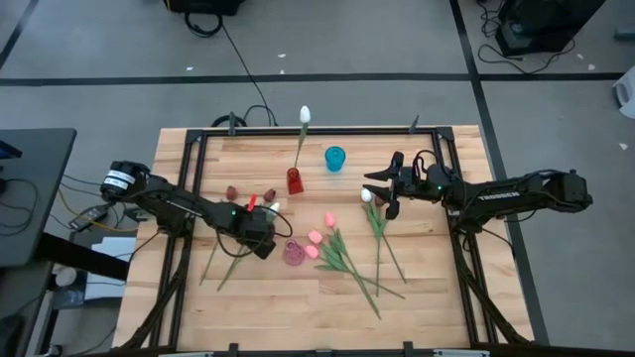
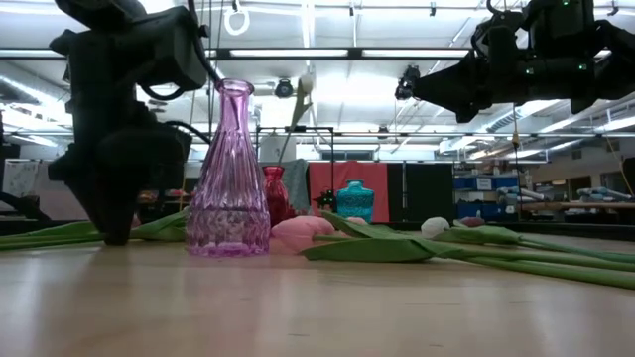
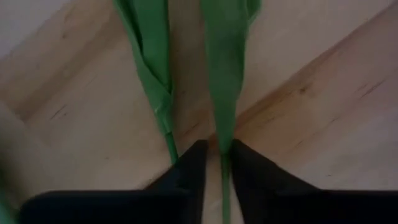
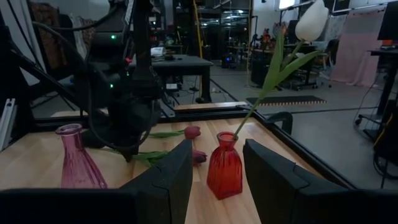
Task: Sort flowers into vase by color
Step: Put the left white tulip into the red flower vase
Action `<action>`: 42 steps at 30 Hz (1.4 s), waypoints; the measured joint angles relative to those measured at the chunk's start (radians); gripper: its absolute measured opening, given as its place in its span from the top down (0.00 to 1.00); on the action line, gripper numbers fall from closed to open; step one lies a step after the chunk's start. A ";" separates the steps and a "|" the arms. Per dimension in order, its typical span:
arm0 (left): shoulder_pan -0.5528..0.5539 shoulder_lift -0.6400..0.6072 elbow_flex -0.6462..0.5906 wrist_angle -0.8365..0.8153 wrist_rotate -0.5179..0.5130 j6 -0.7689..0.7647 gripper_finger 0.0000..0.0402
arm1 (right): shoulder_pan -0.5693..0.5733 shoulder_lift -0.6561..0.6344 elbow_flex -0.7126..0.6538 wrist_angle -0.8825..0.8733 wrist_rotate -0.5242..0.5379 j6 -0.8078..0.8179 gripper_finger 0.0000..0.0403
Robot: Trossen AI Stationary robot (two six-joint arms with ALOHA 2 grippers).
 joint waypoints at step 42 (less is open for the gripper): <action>0.330 -0.328 0.006 1.093 -0.309 1.187 0.99 | 0.007 0.000 0.000 -0.017 0.004 0.002 0.62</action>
